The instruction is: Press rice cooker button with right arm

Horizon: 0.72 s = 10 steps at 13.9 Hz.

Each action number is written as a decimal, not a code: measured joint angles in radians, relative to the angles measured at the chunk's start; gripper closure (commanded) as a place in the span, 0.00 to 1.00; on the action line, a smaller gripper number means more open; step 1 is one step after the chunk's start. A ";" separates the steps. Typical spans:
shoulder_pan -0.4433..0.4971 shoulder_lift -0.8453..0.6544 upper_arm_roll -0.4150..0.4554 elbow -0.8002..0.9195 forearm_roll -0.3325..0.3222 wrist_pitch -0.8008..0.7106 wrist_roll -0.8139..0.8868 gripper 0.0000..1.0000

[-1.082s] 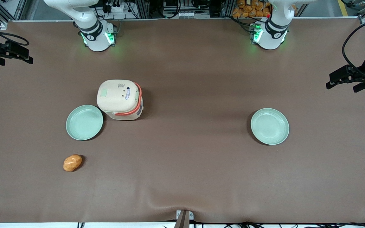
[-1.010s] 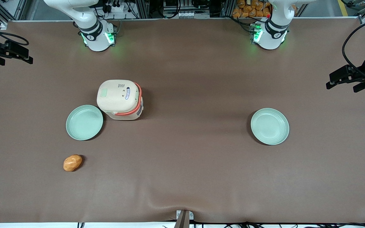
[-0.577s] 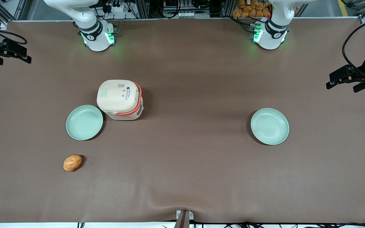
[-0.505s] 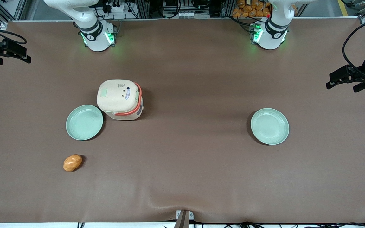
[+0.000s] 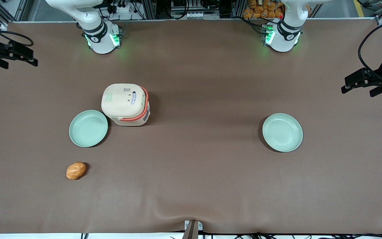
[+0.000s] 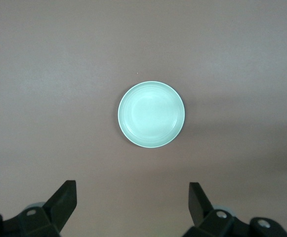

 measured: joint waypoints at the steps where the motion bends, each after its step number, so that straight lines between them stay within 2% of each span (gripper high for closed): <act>1: 0.021 0.009 0.002 -0.003 0.000 0.009 0.001 0.25; 3: 0.064 0.040 0.005 -0.011 0.000 0.022 0.004 0.55; 6: 0.118 0.114 0.008 -0.022 0.000 0.037 0.012 0.79; 10: 0.147 0.166 0.008 -0.095 0.000 0.057 0.015 0.80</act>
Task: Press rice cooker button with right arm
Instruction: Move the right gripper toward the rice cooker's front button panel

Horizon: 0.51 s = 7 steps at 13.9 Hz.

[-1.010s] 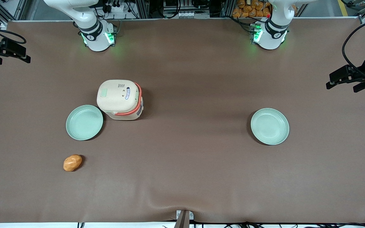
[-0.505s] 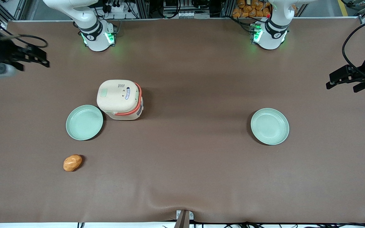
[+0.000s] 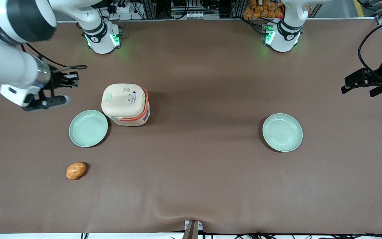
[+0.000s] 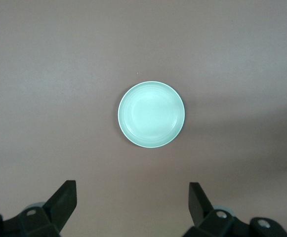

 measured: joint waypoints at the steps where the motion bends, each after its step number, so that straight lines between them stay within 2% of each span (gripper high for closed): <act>1: 0.002 0.002 0.000 -0.025 0.002 0.017 0.000 0.84; 5: 0.003 0.006 0.000 -0.151 0.073 0.076 0.001 1.00; 7: 0.005 0.009 0.000 -0.208 0.078 0.114 0.007 1.00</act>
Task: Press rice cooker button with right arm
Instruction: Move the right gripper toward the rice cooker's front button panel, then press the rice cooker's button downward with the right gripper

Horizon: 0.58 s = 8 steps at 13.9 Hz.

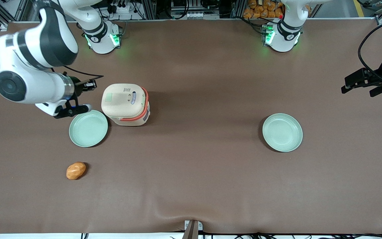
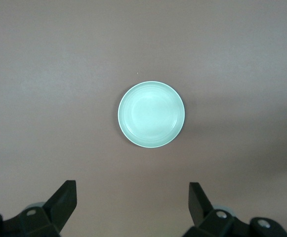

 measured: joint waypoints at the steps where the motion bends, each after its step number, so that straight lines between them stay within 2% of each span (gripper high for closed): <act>1: 0.005 0.004 0.000 -0.018 0.001 0.010 0.008 1.00; 8: 0.043 0.092 0.000 -0.043 0.002 0.089 0.037 1.00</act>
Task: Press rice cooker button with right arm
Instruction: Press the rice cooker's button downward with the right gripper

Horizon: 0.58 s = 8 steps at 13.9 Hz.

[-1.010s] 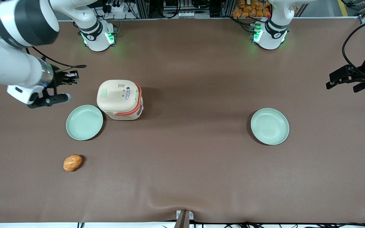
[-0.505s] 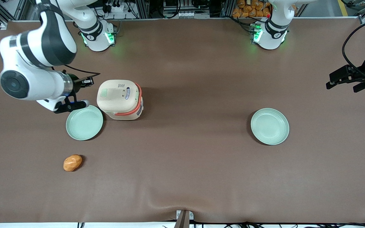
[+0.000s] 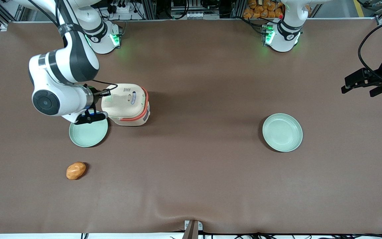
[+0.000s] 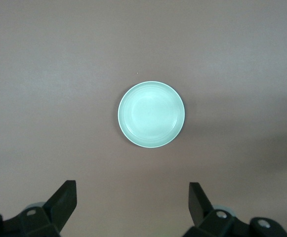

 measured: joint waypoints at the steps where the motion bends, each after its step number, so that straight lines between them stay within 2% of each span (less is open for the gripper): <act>1: 0.000 0.011 0.000 0.000 0.000 0.001 0.000 1.00; 8: 0.000 0.068 0.000 -0.001 0.000 0.001 0.000 1.00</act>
